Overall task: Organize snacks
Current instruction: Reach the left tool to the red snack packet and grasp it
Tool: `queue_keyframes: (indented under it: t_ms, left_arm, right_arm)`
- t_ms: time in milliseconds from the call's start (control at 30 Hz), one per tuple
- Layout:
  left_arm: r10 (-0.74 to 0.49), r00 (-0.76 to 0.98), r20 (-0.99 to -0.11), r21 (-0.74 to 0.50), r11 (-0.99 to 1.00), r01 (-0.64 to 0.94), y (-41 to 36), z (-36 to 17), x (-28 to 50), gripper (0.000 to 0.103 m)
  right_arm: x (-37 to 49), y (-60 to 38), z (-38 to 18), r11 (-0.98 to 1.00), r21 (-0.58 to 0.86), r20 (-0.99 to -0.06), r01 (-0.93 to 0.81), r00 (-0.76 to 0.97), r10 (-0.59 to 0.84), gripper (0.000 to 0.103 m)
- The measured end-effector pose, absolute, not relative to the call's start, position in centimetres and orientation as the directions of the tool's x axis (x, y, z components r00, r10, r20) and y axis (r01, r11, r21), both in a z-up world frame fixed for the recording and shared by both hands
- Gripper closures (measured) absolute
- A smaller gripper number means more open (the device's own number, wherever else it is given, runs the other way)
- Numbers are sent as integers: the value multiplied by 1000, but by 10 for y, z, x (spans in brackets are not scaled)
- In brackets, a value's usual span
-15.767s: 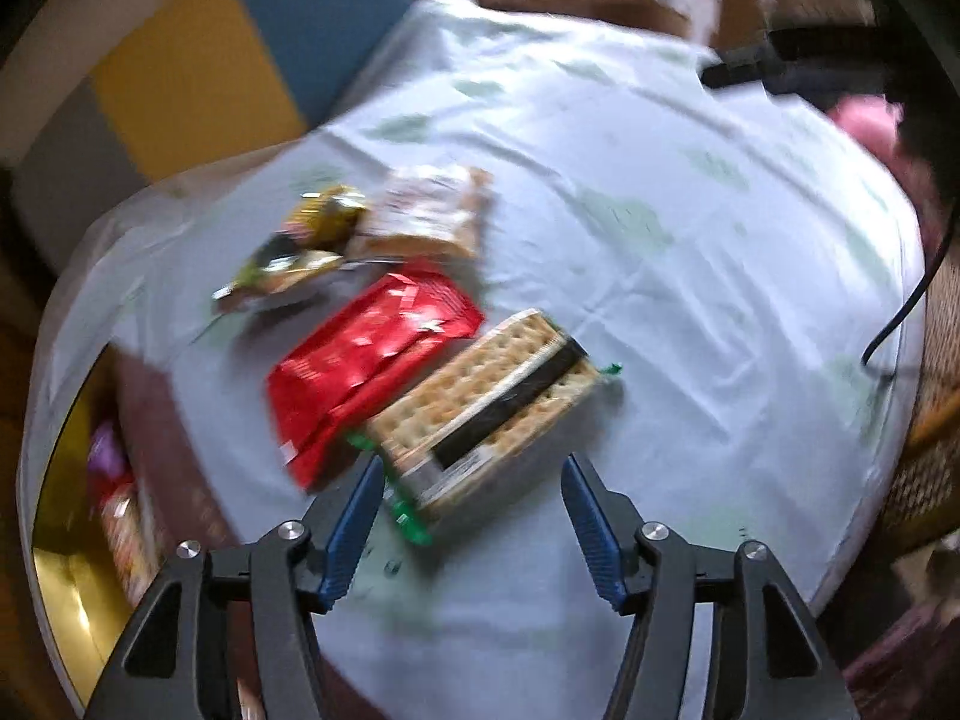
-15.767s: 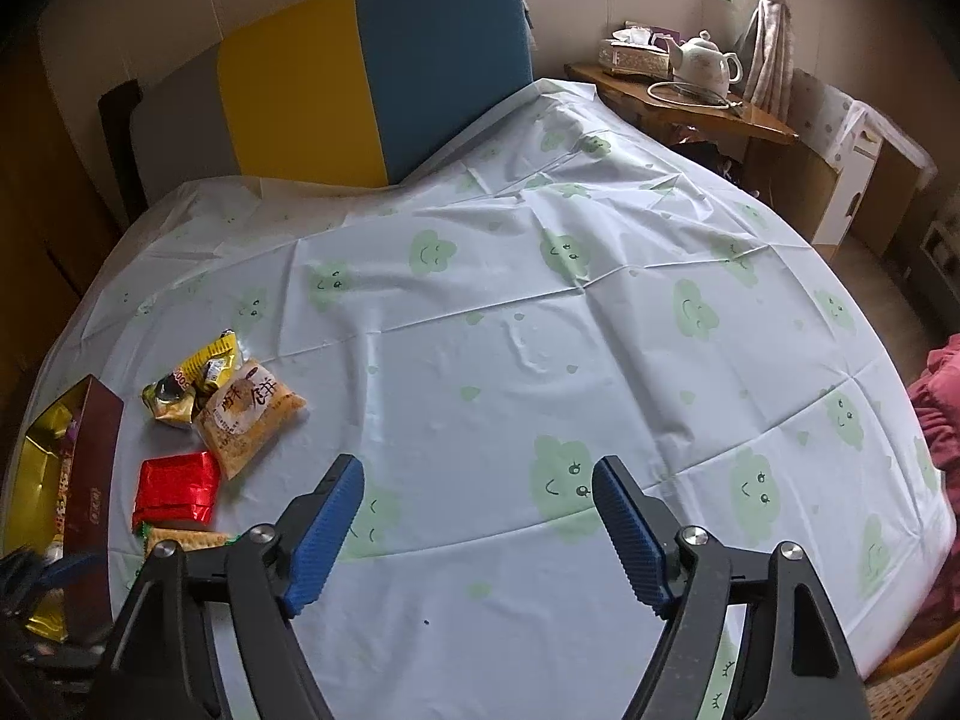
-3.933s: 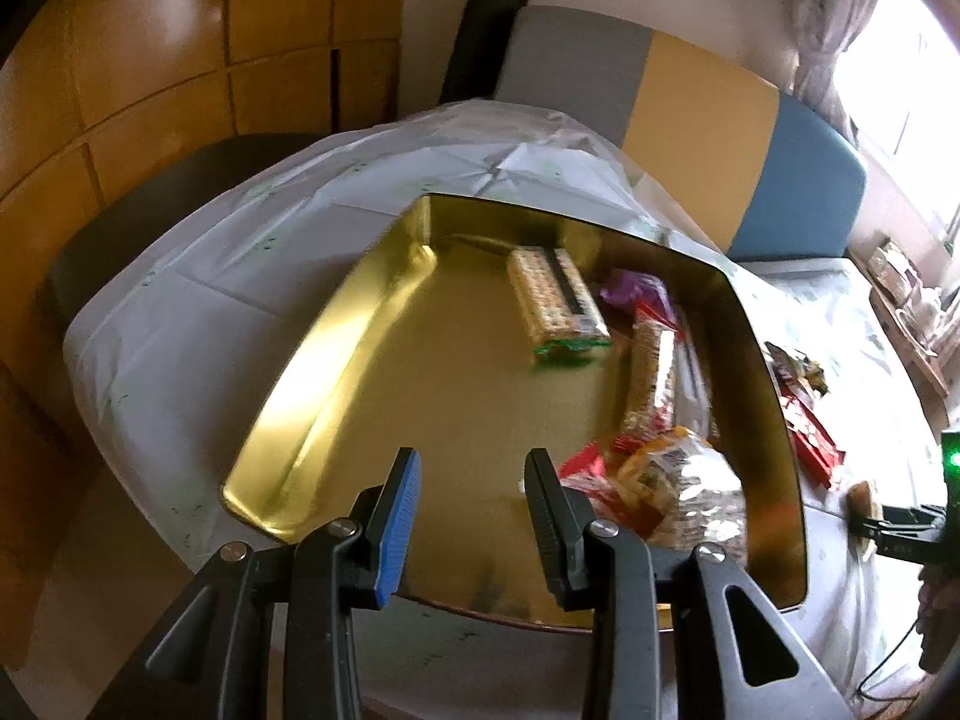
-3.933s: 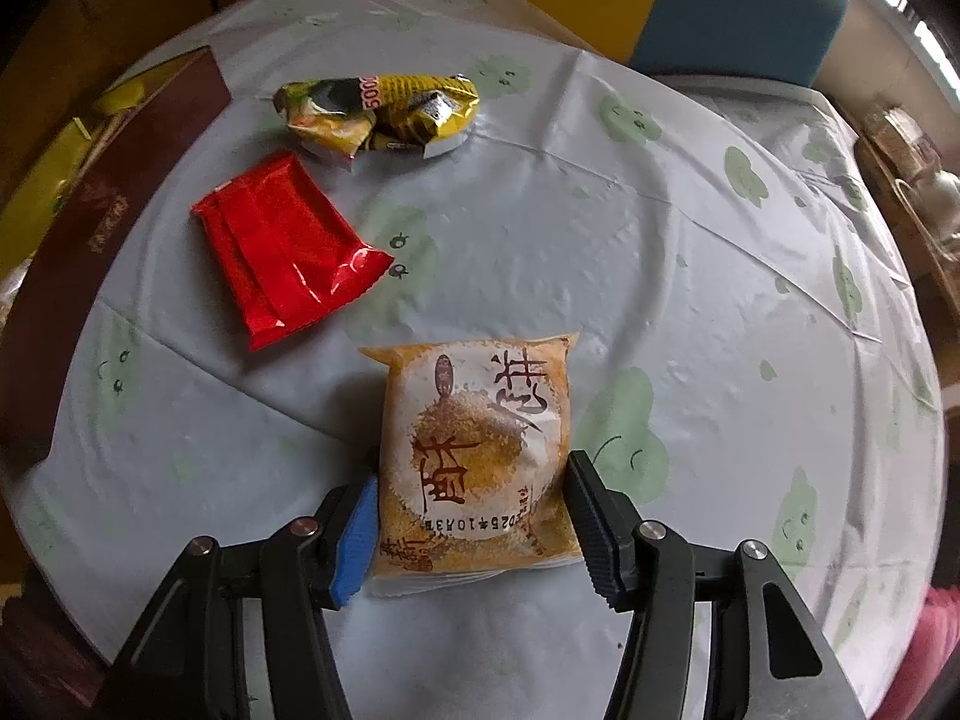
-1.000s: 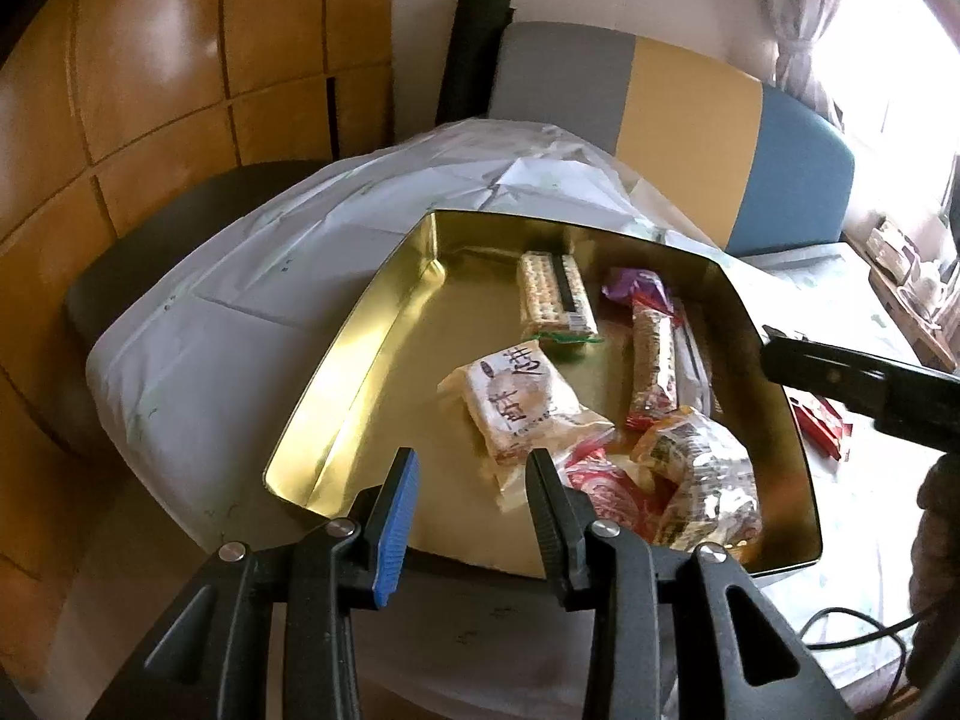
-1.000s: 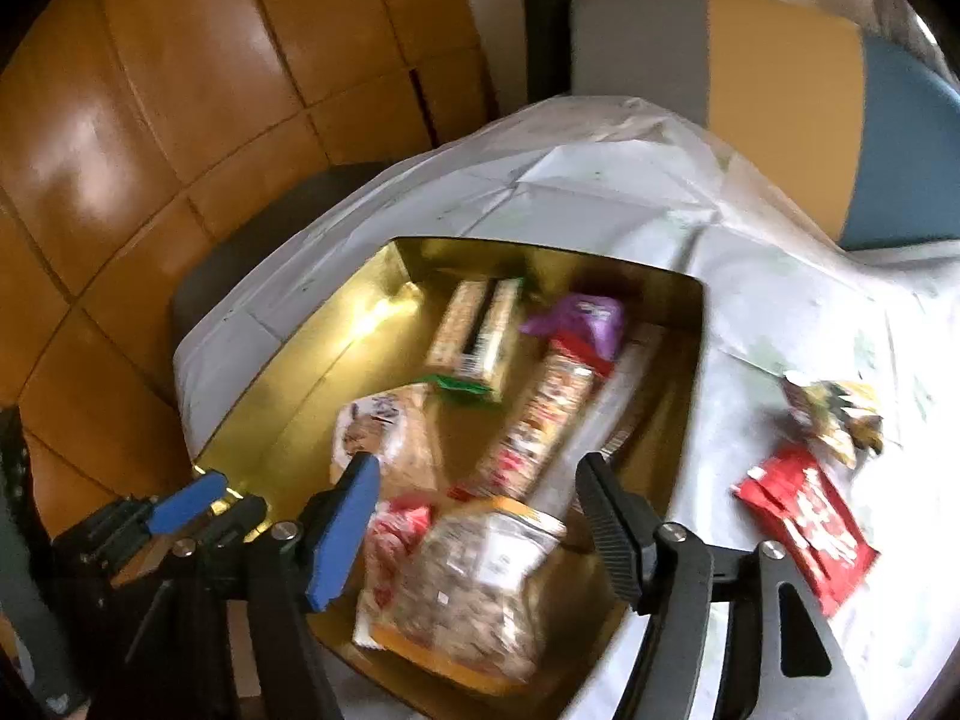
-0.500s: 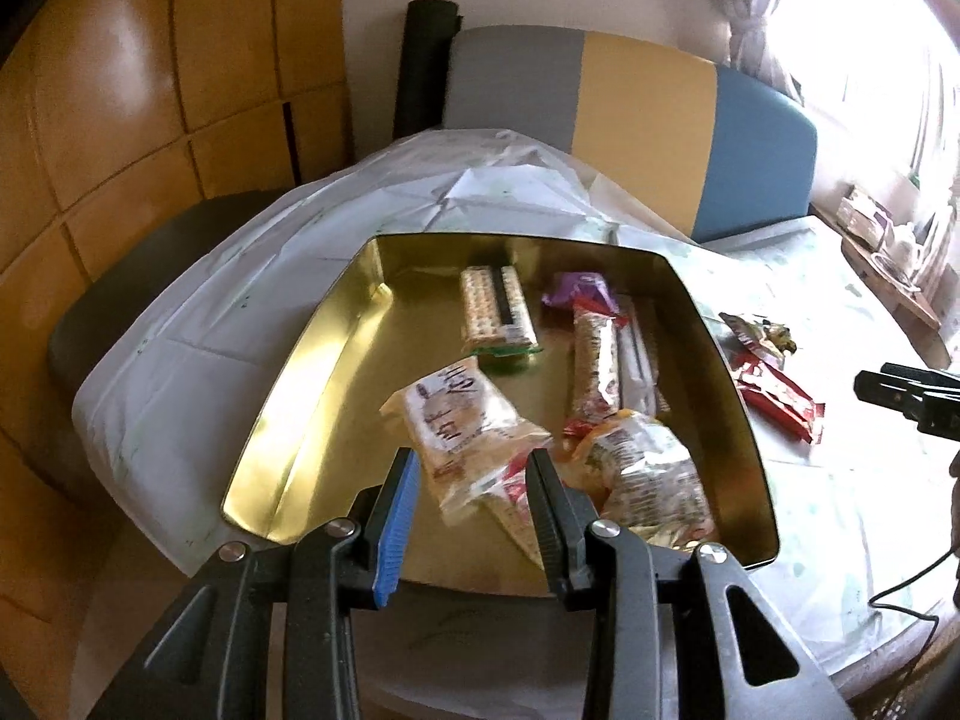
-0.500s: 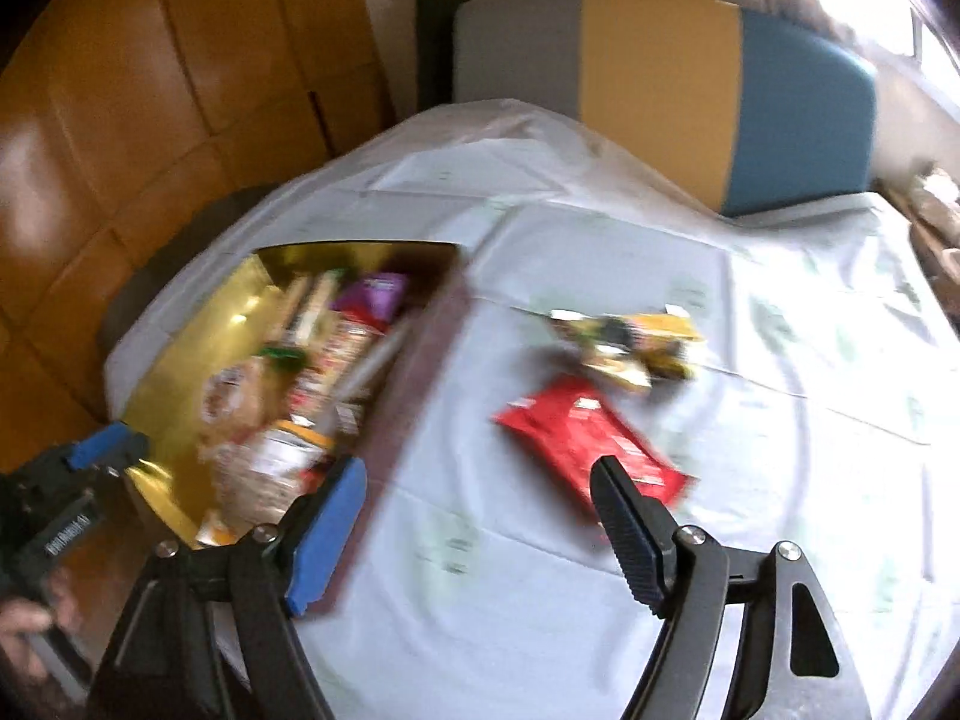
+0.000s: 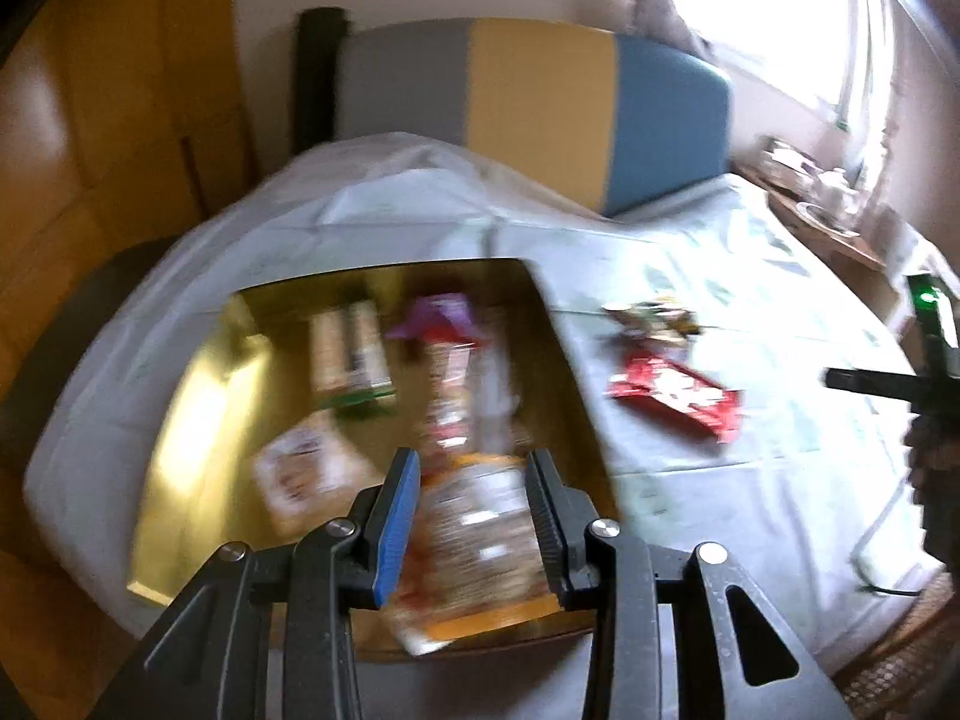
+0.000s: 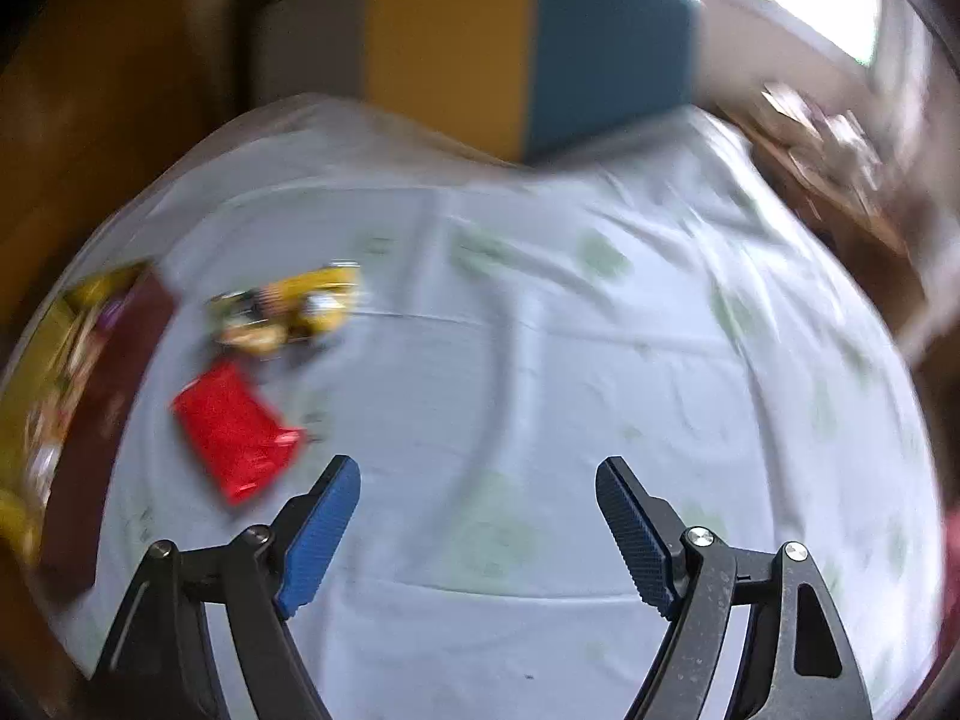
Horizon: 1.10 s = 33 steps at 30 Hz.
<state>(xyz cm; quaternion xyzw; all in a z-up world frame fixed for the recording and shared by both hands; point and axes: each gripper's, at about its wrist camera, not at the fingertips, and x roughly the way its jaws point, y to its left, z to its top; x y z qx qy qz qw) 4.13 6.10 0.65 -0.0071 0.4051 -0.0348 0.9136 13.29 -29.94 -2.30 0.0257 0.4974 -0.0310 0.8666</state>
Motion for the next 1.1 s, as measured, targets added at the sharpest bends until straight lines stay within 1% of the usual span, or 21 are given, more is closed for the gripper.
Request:
queue_keyframes:
  t_ms: [33,133,233,300,333,400,433,467,567,600,667,700,767,833,900,1000,1100]
  left_arm:
    - [-98,659,-746,-55,995,85,50,8,47,66]
    - [-166,630,-759,-84,984,159,20,8,62,66]
    - [-250,560,-790,-166,966,198,-12,5,84,66]
    - [-290,507,-812,-217,956,199,-33,-1,101,65]
    - [-307,488,-817,-236,950,202,-42,-4,108,63]
    - [-323,441,-837,-264,945,193,-59,-16,124,55]
    - [-325,418,-849,-277,945,173,-65,-22,131,51]
    - [-333,397,-855,-297,943,153,-69,-28,138,49]
    - [-332,320,-887,-332,942,57,-75,-53,161,47]
    - [-336,294,-895,-351,937,2,-74,-62,168,47]
    - [-338,278,-899,-369,927,-69,-72,-73,179,46]
    - [-331,279,-901,-369,925,-93,-71,-75,183,44]
    - [-325,276,-904,-372,918,-138,-71,-80,192,37]
    - [-312,286,-906,-366,918,-155,-75,-79,198,34]
    - [-292,299,-909,-345,927,-145,-81,-77,202,34]
    - [-248,300,-921,-298,945,-135,-91,-78,206,33]
    - [-190,303,-934,-233,966,-112,-104,-77,208,30]
  right_arm:
    - [136,-309,-25,992,31,-869,124,493,-34,21]
    - [140,-322,-23,982,60,-872,180,488,-36,21]
    - [140,-329,-21,973,104,-871,205,491,-10,21]
    - [140,-328,-19,973,108,-868,206,496,-8,21]
    - [139,-327,-18,973,113,-866,203,500,-3,21]
    - [136,-325,-14,973,127,-859,195,512,10,20]
    - [135,-325,-12,972,132,-856,194,517,13,16]
    - [134,-326,-10,971,143,-850,193,526,20,14]
    - [131,-324,-3,968,170,-837,185,546,43,12]
    - [131,-323,-2,967,175,-836,183,547,47,12]
    - [131,-323,1,966,189,-831,178,553,61,12]
    - [131,-323,2,965,194,-829,175,555,67,12]
    - [131,-323,3,964,204,-827,171,558,76,12]
    - [131,-322,3,962,218,-828,168,554,91,12]
    - [131,-322,3,958,234,-829,165,548,108,12]
    - [131,-322,4,957,238,-828,164,550,112,12]
    - [129,-322,5,955,247,-827,165,549,119,12]
